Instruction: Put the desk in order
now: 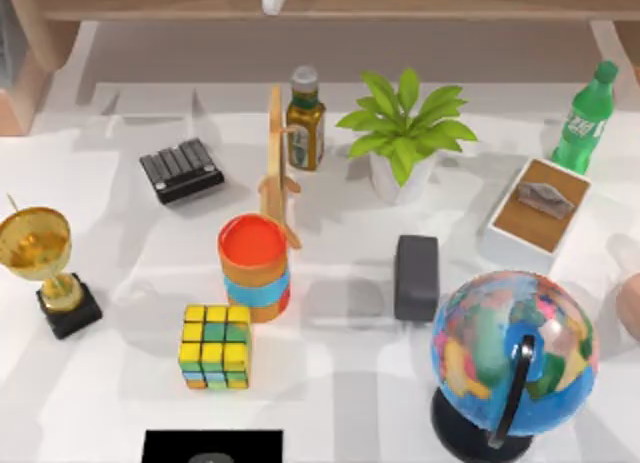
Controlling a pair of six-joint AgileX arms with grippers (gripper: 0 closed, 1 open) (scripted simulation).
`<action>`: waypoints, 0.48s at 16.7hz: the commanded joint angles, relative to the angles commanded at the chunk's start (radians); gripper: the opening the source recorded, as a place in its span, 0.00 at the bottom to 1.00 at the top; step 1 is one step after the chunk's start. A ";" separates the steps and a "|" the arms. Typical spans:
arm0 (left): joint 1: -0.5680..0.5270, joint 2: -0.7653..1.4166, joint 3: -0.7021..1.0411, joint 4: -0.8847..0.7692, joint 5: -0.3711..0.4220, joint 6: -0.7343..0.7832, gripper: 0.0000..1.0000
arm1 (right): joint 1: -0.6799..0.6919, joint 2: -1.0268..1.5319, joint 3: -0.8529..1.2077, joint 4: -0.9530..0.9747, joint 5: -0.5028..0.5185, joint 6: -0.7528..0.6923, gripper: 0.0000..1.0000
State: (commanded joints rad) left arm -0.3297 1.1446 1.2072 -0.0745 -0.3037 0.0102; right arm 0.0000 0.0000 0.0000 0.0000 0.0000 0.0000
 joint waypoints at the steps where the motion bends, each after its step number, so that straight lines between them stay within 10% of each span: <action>1: -0.026 0.101 0.111 -0.005 -0.027 0.000 1.00 | 0.000 0.000 0.000 0.000 0.000 0.000 1.00; 8: -0.184 0.689 0.749 -0.034 -0.180 0.000 1.00 | 0.000 0.000 0.000 0.000 0.000 0.000 1.00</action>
State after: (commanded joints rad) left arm -0.5141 1.8337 1.9566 -0.1084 -0.4835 0.0106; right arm 0.0000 0.0000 0.0000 0.0000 0.0000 0.0000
